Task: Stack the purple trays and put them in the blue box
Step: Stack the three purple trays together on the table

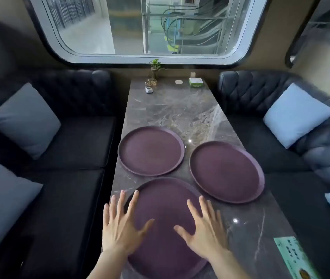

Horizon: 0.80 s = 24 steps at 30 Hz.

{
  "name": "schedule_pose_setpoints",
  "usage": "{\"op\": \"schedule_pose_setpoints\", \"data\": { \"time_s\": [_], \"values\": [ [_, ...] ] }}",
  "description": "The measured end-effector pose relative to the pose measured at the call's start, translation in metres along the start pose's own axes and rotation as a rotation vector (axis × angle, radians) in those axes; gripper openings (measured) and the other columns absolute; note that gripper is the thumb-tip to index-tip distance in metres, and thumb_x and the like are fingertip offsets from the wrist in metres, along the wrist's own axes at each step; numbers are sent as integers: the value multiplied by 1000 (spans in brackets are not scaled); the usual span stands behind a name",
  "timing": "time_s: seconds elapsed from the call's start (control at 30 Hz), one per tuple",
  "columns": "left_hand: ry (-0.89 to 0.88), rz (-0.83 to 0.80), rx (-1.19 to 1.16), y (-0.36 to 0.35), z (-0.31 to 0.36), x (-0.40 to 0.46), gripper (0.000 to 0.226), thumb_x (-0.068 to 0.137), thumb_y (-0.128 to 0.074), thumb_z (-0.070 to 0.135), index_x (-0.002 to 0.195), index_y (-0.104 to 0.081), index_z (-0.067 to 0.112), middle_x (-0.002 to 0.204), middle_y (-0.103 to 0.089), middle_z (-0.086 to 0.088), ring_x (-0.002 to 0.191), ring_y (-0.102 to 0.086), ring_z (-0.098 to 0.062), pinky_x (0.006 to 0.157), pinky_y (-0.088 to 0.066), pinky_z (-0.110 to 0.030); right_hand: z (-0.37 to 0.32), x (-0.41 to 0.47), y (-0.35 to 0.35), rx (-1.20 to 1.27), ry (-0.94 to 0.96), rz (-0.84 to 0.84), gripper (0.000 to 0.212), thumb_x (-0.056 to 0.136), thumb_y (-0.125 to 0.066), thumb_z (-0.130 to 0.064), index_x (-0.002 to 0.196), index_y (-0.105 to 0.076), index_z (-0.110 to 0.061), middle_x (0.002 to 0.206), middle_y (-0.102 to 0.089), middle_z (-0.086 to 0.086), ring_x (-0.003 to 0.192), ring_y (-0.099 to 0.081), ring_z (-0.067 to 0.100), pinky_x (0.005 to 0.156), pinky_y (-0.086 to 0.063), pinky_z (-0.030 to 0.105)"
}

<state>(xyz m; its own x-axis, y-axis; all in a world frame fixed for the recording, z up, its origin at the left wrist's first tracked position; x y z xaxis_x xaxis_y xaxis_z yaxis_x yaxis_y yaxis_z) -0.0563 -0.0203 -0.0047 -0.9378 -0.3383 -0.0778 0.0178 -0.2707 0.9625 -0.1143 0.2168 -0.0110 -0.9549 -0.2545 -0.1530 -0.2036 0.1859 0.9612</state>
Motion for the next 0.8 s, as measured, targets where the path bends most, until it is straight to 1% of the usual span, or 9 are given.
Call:
{"op": "schedule_pose_setpoints", "data": {
  "time_s": [0.03,0.23,0.37,0.47,0.6,0.67,0.7,0.77,0.8],
  "values": [
    [11,-57,-14,-8,-5,-3,100,70,-24,91,153,7,46,168,1,1,154,8,-24,124,4,-44,3,-3,-11,8,-15,-70,97,68,-22,-89,151,-9,-41,163,0,3,149,0,24,119,-12,48],
    [-44,-225,27,-59,-25,-21,103,71,-43,83,154,5,45,168,2,2,154,8,-21,124,3,-39,25,-20,-63,-45,-44,-226,93,74,-35,-81,152,-9,-37,163,-1,6,149,-1,24,119,-13,49],
    [-113,-380,85,-84,-26,-24,106,70,-55,75,154,1,44,168,3,1,154,7,-22,123,2,-39,42,-29,-78,-94,-86,-310,89,77,-38,-77,152,-12,-36,164,0,5,150,7,21,120,-7,51],
    [-140,-463,96,-95,-18,-26,102,68,-60,72,153,-9,47,167,-2,-1,154,-1,-24,124,-8,-38,50,-33,-76,-109,-88,-286,84,79,-38,-75,151,-13,-41,164,-1,-1,149,8,14,118,-10,51],
    [-171,-444,104,-95,-5,-21,82,71,-52,74,147,-30,51,160,-25,5,144,-24,-21,115,-29,-35,62,-30,-68,-96,-143,-257,75,83,-40,-69,150,-19,-42,163,-5,-4,149,4,12,117,-14,49],
    [-183,-442,117,-95,1,-16,74,73,-47,76,142,-39,50,149,-37,8,135,-34,-19,107,-37,-34,67,-25,-62,-86,-166,-252,68,86,-42,-65,147,-31,-37,161,-18,-3,149,-5,12,117,-18,45],
    [-176,-437,120,-95,4,-12,70,74,-46,76,139,-45,49,142,-43,9,130,-39,-19,103,-41,-34,69,-21,-58,-71,-175,-240,63,87,-44,-62,143,-41,-34,157,-31,-2,148,-14,12,115,-24,41],
    [-151,-408,111,-89,11,2,63,76,-45,77,128,-55,44,125,-56,10,120,-52,-18,94,-46,-35,74,-9,-43,1,-197,-144,47,88,-50,-56,125,-61,-31,133,-60,-6,133,-45,14,101,-44,33],
    [-133,-392,99,-86,14,11,59,76,-45,76,121,-58,41,117,-63,11,114,-59,-19,90,-48,-35,78,-3,-32,53,-218,-71,37,87,-54,-53,113,-68,-32,115,-69,-8,116,-59,14,88,-51,31]
  ]
}}
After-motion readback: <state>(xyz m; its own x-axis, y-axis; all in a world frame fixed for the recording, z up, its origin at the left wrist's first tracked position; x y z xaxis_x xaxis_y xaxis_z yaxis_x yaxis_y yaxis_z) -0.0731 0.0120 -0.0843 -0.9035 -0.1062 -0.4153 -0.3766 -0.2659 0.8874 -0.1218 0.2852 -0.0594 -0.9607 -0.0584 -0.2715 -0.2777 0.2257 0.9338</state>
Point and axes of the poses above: each hand's wrist, its own x-axis towards the middle knuckle, its own y-axis out of the back of the hand, z = x × y, the point moved 6 cm from there along x, towards the middle knuckle
